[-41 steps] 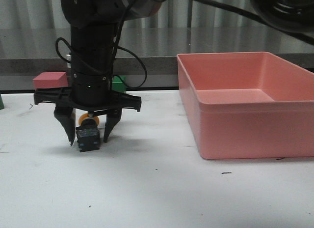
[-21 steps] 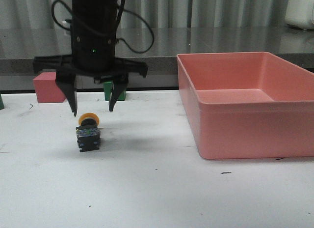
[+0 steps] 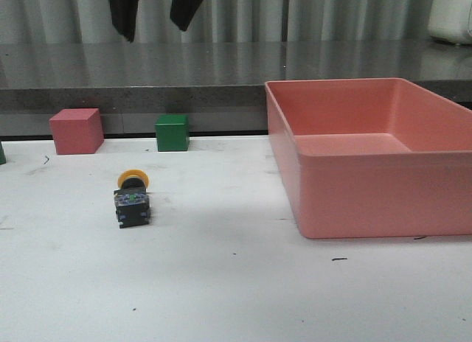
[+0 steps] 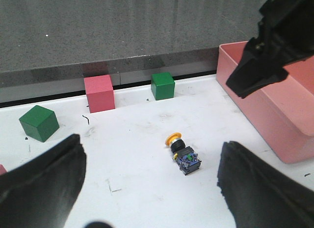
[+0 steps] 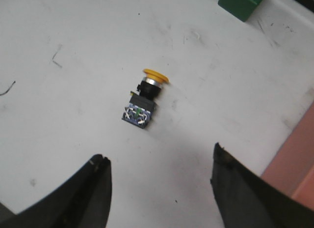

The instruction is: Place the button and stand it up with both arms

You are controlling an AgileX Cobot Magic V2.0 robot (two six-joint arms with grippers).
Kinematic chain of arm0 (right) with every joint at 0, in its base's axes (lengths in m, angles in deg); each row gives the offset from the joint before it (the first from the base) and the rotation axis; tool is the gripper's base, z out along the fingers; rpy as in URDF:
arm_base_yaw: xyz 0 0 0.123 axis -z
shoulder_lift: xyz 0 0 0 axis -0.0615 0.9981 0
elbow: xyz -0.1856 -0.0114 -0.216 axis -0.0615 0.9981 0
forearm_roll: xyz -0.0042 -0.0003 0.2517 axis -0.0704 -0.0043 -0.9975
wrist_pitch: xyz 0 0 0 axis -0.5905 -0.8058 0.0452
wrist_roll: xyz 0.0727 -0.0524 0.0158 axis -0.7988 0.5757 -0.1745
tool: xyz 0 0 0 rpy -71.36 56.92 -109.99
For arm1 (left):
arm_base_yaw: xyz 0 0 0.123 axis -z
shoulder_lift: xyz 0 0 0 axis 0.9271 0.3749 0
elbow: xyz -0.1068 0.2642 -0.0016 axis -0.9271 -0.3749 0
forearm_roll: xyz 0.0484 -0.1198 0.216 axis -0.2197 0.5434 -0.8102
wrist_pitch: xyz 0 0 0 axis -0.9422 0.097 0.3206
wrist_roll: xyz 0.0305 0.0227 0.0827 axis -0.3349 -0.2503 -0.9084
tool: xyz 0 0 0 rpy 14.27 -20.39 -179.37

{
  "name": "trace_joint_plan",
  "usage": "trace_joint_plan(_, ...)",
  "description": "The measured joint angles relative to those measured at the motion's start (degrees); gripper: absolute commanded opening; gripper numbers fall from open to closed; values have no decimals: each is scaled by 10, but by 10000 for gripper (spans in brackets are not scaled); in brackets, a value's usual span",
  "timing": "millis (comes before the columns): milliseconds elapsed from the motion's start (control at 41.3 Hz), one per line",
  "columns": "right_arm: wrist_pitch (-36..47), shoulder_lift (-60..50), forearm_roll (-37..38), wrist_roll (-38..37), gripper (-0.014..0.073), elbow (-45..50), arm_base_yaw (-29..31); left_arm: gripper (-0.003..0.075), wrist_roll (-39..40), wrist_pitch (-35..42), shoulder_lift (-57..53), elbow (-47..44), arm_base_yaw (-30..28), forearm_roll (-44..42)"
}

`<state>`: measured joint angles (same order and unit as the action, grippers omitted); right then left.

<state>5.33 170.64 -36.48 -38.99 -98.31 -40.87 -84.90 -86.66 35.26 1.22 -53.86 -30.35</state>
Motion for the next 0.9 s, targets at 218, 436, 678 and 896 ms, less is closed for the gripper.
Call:
trace_joint_plan(218,47,-142,-2,28,468,172,1,545,0,0,0,0,0,0)
trace_joint_plan(436,130,-315,-5,37,468,369,1,545,0,0,0,0,0,0)
trace_joint_plan(678,200,-504,-5,37,468,537,1,546,0,0,0,0,0,0)
trace_joint_plan(896,223,-634,-4,62,468,640,1,545,0,0,0,0,0,0)
